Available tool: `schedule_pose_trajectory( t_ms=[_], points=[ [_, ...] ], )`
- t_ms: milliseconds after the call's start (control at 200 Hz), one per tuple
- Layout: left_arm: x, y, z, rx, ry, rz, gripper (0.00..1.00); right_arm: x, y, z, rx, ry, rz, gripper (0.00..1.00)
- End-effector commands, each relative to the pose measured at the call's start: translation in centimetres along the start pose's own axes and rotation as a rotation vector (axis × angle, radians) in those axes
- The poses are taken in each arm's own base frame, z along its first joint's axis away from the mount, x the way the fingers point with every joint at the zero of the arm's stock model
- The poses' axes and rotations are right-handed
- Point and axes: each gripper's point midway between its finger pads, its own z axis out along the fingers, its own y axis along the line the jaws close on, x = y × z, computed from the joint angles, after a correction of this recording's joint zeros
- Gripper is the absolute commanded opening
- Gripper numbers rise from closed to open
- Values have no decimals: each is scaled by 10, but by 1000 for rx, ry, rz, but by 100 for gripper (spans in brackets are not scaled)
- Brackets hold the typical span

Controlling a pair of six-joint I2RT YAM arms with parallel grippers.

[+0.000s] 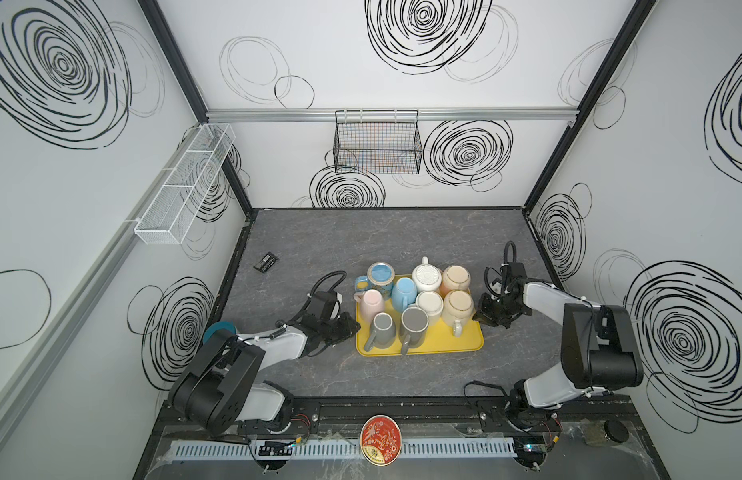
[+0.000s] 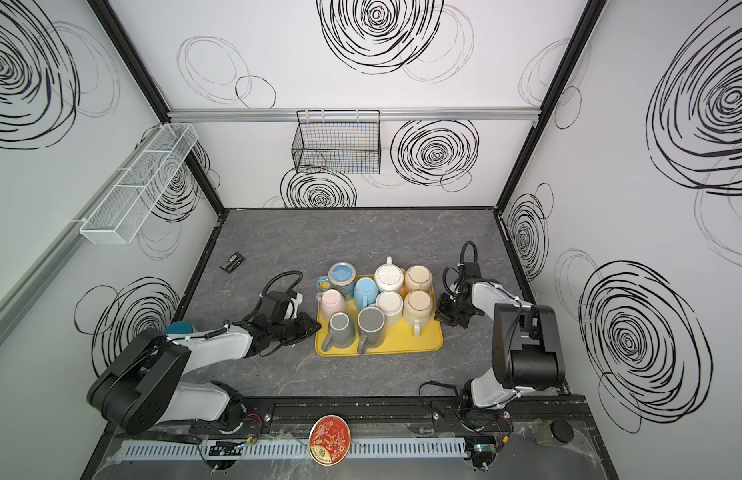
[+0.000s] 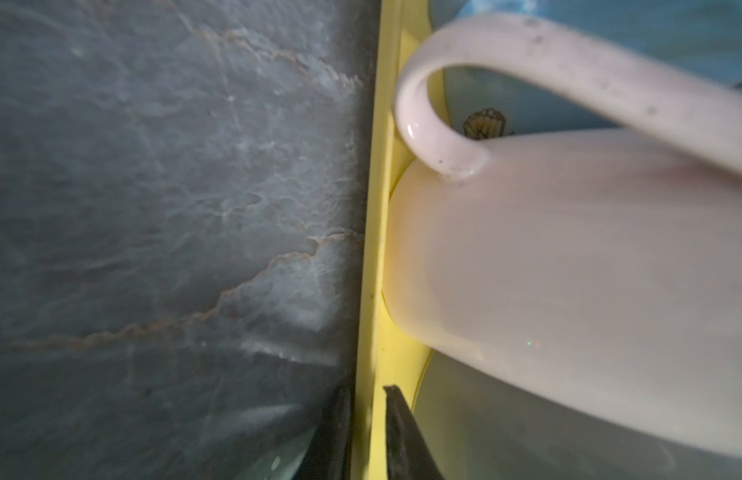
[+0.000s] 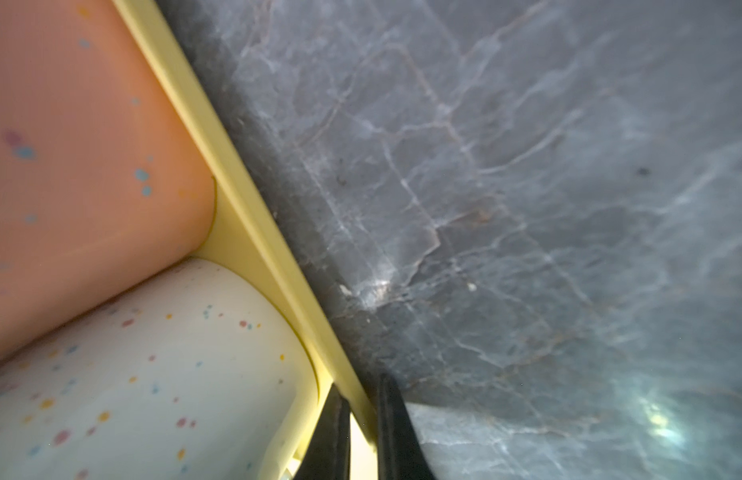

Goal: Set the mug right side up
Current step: 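Move both grippers toward the upside-down mugs on the yellow tray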

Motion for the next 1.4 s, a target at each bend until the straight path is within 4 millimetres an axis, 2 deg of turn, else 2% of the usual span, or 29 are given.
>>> schedule_pose_trajectory(
  t_ms=[0, 220, 400, 700, 851, 936, 1111, 1151, 1296, 1396],
  points=[
    [-15, -7, 8, 25, -26, -21, 15, 1, 7, 26, -40, 56, 37, 0],
    [-55, -14, 22, 22, -88, -18, 11, -48, 25, 38, -56, 30, 33, 0],
    [-88, -19, 40, -6, -92, 18, 12, -101, 51, 48, -96, 8, 10, 0],
    [-177, -31, 65, 1, -173, 31, 12, -190, 86, 64, -116, -50, -49, 0],
    [-206, -38, 73, -11, -193, 55, 17, -221, 96, 66, -113, -71, -58, 0],
    [-217, -44, 67, -20, -204, 100, 24, -229, 98, 60, -88, -83, -77, 0],
    [-228, -46, 33, -58, -239, 159, 35, -234, 96, 27, -22, -129, -114, 19],
    [-229, -44, 24, -69, -243, 172, 37, -233, 96, 17, -12, -141, -120, 23],
    [-226, -36, -11, -128, -271, 231, 42, -228, 107, -19, -13, -194, -154, 28],
    [-218, -40, -32, -175, -286, 340, 45, -221, 119, -43, -27, -230, -180, 31]
  ],
)
